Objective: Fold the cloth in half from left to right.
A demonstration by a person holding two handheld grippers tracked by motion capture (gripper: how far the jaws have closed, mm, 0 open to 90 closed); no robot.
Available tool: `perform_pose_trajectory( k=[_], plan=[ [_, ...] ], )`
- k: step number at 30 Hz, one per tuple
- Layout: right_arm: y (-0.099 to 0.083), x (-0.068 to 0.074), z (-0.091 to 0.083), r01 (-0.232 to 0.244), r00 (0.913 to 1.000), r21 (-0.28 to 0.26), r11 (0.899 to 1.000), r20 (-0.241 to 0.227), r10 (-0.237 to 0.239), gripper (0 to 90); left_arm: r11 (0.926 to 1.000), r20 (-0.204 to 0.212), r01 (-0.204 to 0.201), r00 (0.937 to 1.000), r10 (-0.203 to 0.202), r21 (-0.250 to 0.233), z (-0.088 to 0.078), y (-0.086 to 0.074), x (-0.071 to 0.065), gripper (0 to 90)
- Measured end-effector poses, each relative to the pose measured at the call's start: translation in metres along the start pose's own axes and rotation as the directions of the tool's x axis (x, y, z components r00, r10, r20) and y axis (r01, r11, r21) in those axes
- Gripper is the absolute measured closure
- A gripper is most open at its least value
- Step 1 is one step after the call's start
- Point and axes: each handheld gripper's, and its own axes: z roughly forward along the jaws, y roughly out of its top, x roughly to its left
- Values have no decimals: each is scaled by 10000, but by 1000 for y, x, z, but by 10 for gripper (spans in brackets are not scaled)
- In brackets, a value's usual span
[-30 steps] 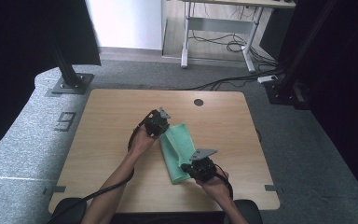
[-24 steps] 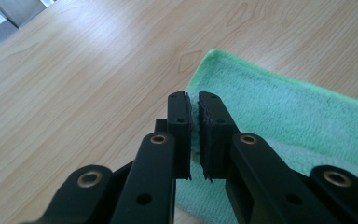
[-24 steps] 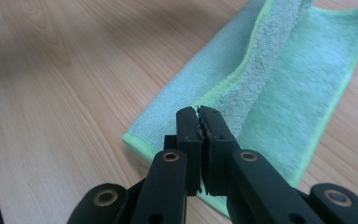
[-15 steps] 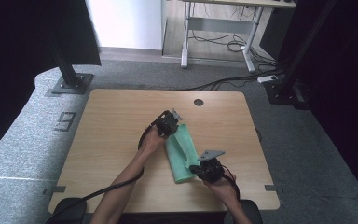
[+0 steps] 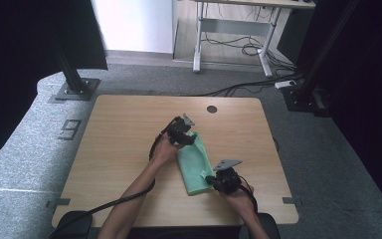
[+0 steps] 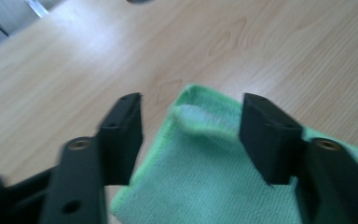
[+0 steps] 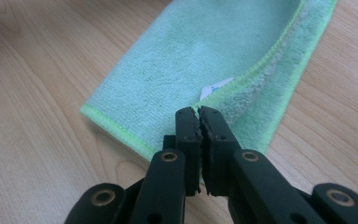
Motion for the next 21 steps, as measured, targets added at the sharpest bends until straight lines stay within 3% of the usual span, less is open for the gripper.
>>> perform_pose_trajectory(
  k=[5, 14, 21],
  plan=[
    [-2, -3, -1, -62, 10000, -1, 10000, 57, 62, 850, 9993, 179, 309, 9994, -305, -224, -12, -2, 3, 334],
    [-3, -5, -1, -92, 9999, 98, 9999, 123, 90, 817, 9977, 273, 464, 9985, -477, 489, -14, -44, 6, 317],
    [-4, -13, -12, -236, 9964, 84, 9997, 818, 228, 725, 9941, -81, 257, 9997, -250, 1056, -14, -67, 7, 309]
  ],
)
